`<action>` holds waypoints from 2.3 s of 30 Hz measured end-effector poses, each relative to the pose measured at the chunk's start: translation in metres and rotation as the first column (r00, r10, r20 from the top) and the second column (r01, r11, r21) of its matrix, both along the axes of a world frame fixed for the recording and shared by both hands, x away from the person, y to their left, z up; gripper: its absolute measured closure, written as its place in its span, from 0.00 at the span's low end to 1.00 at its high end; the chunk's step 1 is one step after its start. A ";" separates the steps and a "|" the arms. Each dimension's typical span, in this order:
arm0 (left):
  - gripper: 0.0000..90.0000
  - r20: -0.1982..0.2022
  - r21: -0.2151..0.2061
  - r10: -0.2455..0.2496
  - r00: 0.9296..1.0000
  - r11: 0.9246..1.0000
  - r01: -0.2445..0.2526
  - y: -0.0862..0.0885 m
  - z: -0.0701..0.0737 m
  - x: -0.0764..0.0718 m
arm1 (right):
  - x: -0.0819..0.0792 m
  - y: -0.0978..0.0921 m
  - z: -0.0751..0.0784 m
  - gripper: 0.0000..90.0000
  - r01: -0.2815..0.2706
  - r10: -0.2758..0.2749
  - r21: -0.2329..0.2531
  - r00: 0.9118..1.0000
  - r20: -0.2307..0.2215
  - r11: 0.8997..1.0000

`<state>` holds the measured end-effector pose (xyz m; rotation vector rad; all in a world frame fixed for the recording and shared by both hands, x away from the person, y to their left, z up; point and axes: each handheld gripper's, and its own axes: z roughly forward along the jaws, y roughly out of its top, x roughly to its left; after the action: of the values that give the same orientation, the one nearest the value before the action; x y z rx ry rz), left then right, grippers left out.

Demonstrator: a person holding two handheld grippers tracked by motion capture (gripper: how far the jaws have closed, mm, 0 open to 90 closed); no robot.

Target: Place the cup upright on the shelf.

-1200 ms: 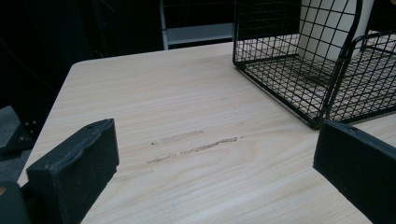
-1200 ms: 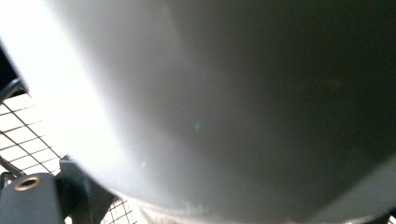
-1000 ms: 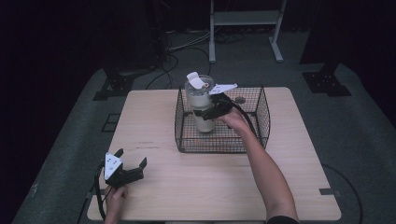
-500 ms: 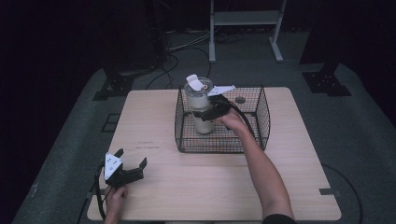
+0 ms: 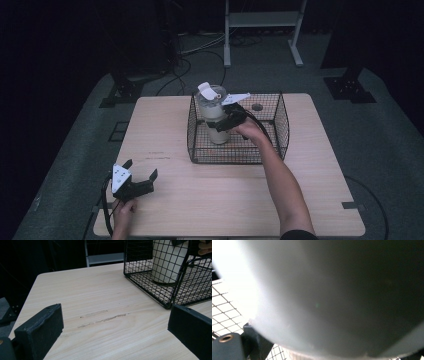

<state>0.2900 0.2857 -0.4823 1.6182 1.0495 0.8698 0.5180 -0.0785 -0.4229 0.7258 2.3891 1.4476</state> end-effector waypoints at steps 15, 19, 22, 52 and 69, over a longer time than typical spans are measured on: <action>0.00 0.000 -0.004 0.002 1.000 1.000 -0.002 0.000 0.000 0.000 | 0.000 -0.009 0.000 0.09 -0.020 0.020 -0.014 1.000 -0.017 1.000; 0.00 0.001 -0.002 0.000 1.000 1.000 0.000 0.000 0.000 0.000 | -0.002 -0.012 0.001 0.09 -0.024 0.023 -0.029 1.000 -0.021 0.999; 0.00 0.000 0.001 0.000 1.000 1.000 0.000 0.000 0.000 0.000 | -0.002 -0.015 0.001 0.09 -0.025 0.025 -0.031 1.000 -0.018 0.999; 0.00 -0.004 0.014 0.003 1.000 1.000 -0.003 -0.002 0.000 0.001 | -0.014 -0.034 0.006 0.10 -0.001 -0.001 -0.047 0.999 -0.040 0.999; 0.00 -0.003 0.014 0.000 1.000 1.000 0.000 -0.003 0.000 0.000 | -0.025 -0.051 0.013 0.10 0.018 -0.022 -0.084 0.998 -0.053 0.996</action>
<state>0.2904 0.2831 -0.4827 1.6317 1.0481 0.8767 0.4930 -0.1292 -0.4095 0.7752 2.4588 1.3278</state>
